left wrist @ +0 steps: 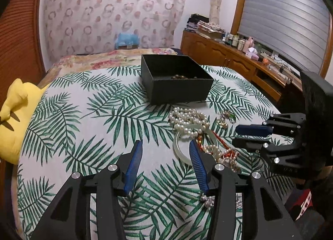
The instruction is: Organize jewelry
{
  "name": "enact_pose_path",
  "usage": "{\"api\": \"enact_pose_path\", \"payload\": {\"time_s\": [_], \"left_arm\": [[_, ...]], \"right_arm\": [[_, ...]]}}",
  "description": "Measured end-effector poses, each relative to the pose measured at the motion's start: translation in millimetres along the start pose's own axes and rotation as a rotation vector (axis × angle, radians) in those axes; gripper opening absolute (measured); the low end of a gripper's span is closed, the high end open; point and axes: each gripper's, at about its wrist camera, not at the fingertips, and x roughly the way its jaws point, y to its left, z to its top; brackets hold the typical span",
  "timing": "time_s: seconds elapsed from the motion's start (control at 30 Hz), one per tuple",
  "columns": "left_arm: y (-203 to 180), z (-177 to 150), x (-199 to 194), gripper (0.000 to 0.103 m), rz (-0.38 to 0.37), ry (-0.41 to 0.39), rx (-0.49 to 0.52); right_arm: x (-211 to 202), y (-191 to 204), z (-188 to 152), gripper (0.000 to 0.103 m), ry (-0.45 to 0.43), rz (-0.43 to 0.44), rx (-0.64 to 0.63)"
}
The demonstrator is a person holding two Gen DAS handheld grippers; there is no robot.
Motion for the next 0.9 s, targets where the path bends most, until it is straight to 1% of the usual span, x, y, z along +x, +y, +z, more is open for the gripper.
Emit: {"api": "enact_pose_path", "payload": {"time_s": [0.2,0.4,0.67,0.7,0.8,0.9], "left_arm": [[-1,-3,0,0.045,-0.005,0.002,0.002],[-2,-4,0,0.045,-0.006,0.004,0.005],[-3,-4,1,0.045,-0.010,0.007,0.009],[-3,-4,1,0.045,-0.011,0.008,0.009],[-4,-5,2,0.045,-0.011,0.010,0.010],[-5,-4,2,0.045,-0.011,0.013,0.011]], "right_arm": [[12,3,-2,0.026,0.060,0.038,-0.034],[24,11,2,0.026,0.108,0.044,-0.081],[30,13,7,0.026,0.119,0.051,-0.091],[29,13,7,0.024,0.119,0.054,-0.088],[27,13,3,0.010,0.120,0.086,-0.088],[25,14,2,0.010,0.111,0.075,-0.092]]}}
